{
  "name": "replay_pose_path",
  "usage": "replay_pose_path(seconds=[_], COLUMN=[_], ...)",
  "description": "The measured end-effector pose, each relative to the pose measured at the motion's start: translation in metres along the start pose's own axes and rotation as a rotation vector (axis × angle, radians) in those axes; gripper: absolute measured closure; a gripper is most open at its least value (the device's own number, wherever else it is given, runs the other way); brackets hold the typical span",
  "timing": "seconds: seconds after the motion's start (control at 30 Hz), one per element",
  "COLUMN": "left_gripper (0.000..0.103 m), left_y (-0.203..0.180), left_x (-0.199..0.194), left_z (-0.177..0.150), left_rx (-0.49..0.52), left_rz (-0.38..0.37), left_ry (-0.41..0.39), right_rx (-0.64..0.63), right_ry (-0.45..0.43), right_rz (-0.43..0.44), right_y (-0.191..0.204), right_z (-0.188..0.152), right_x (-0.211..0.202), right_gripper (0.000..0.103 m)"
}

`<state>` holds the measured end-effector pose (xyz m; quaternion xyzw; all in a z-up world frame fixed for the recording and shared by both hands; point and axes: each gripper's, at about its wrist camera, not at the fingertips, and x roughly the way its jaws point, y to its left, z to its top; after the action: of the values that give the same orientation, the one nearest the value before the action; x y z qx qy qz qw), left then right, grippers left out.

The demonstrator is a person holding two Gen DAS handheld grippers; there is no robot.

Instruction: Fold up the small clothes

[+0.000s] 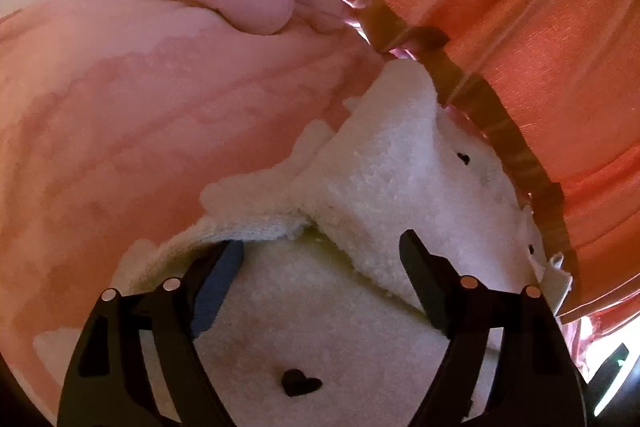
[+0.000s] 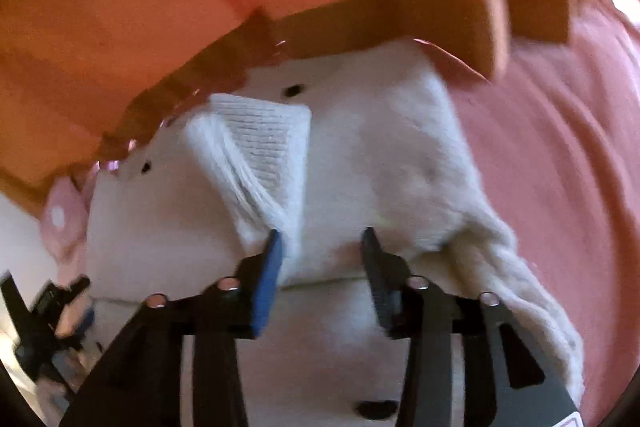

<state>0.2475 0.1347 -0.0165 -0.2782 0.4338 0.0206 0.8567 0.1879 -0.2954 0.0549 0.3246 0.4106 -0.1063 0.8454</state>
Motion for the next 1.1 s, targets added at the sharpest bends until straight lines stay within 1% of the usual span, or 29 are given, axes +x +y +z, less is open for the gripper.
replay_pose_path(seconds=[0.03,0.07,0.1,0.17,0.27,0.3,0.37,0.4,0.43,0.47,0.5,0.53,0.57,0.6,0.63,0.7,0.73,0.8,0.83,0.87,0.9,0.93,0.97,1.0,1.03,1.07,1.1], left_gripper=[0.024,0.024,0.024,0.024,0.024,0.024,0.024,0.024,0.025,0.029,0.037,0.041,0.047,0.049,0.049,0.049,0.049,0.049,0.048,0.045,0.041,0.038,0.034,0.032,0.031,0.031,0.033], left_y=[0.001,0.003,0.006,0.009,0.004,0.002,0.001,0.0,0.0,0.001,0.0,0.002,0.002,0.002,0.005,0.005,0.004,0.004,0.002,0.002,0.002,0.004,0.006,0.009,0.012,0.015,0.017], left_x=[0.0,-0.002,-0.005,-0.009,-0.001,0.003,0.006,0.007,0.007,0.008,0.008,0.009,0.011,0.012,0.012,0.012,0.012,0.012,0.01,0.01,0.009,0.009,0.009,0.008,0.009,0.01,0.012], left_z=[0.0,0.0,0.0,-0.002,-0.007,-0.008,-0.006,-0.004,0.0,0.003,0.004,0.005,0.006,0.007,0.007,0.007,0.007,0.005,0.004,0.003,0.004,0.004,0.004,0.004,0.004,0.005,0.007], left_rx=[-0.013,-0.003,-0.041,-0.119,-0.158,-0.15,-0.13,-0.126,-0.121,-0.114,-0.101,-0.081,-0.052,-0.041,-0.04,-0.044,-0.045,-0.051,-0.054,-0.062,-0.078,-0.096,-0.126,-0.145,-0.167,-0.185,-0.194], left_rz=[-0.007,-0.055,-0.076,-0.16,-0.235,-0.234,-0.218,-0.213,-0.203,-0.187,-0.162,-0.138,-0.105,-0.097,-0.099,-0.097,-0.095,-0.094,-0.096,-0.103,-0.127,-0.148,-0.178,-0.199,-0.216,-0.232,-0.243], left_ry=[0.004,-0.004,0.004,0.042,0.119,0.124,0.092,0.081,0.064,0.044,0.03,0.02,0.01,0.008,0.006,0.004,0.001,-0.007,-0.006,-0.003,0.001,0.007,0.013,0.015,0.015,0.017,0.015], right_rx=[0.037,0.052,0.056,0.03,-0.042,-0.066,-0.152,-0.201,-0.281,-0.335,-0.392,-0.437,-0.434,-0.382,-0.277,-0.125,-0.025,0.096,0.139,0.158,0.171,0.183,0.202,0.217,0.218,0.2,0.166], right_ry=[0.003,-0.005,-0.013,-0.028,-0.051,-0.06,-0.084,-0.097,-0.113,-0.116,-0.109,-0.096,-0.093,-0.116,-0.135,-0.139,-0.143,-0.11,-0.096,-0.093,-0.092,-0.095,-0.104,-0.108,-0.098,-0.078,-0.075], right_rz=[0.045,0.069,0.076,0.075,0.036,0.021,-0.041,-0.072,-0.115,-0.148,-0.184,-0.203,-0.214,-0.196,-0.154,-0.123,-0.12,-0.132,-0.068,-0.042,-0.027,-0.005,0.038,0.074,0.087,0.082,0.056], right_y=[-0.002,-0.002,-0.001,0.005,0.019,0.023,0.041,0.05,0.063,0.069,0.076,0.081,0.079,0.072,0.056,0.028,0.005,-0.029,-0.041,-0.044,-0.045,-0.045,-0.044,-0.043,-0.042,-0.037,-0.033], right_z=[0.004,0.006,0.006,0.005,0.004,0.006,0.009,0.008,0.005,0.003,0.0,0.0,0.002,0.007,0.016,0.029,0.033,0.031,0.029,0.029,0.031,0.033,0.035,0.035,0.034,0.035,0.036], right_x=[-0.001,-0.002,-0.004,-0.007,-0.006,-0.006,0.002,0.006,0.012,0.018,0.024,0.031,0.033,0.028,0.018,0.007,0.003,0.003,0.004,0.002,0.0,-0.001,-0.003,-0.002,0.0,0.007,0.012], right_gripper=[0.053,0.049,0.043,0.041,0.039,0.036,0.036,0.036,0.036,0.036,0.049,0.087,0.09,0.09,0.09,0.09,0.085,0.076,0.076,0.076,0.073,0.061,0.052,0.039,0.038,0.038,0.04])
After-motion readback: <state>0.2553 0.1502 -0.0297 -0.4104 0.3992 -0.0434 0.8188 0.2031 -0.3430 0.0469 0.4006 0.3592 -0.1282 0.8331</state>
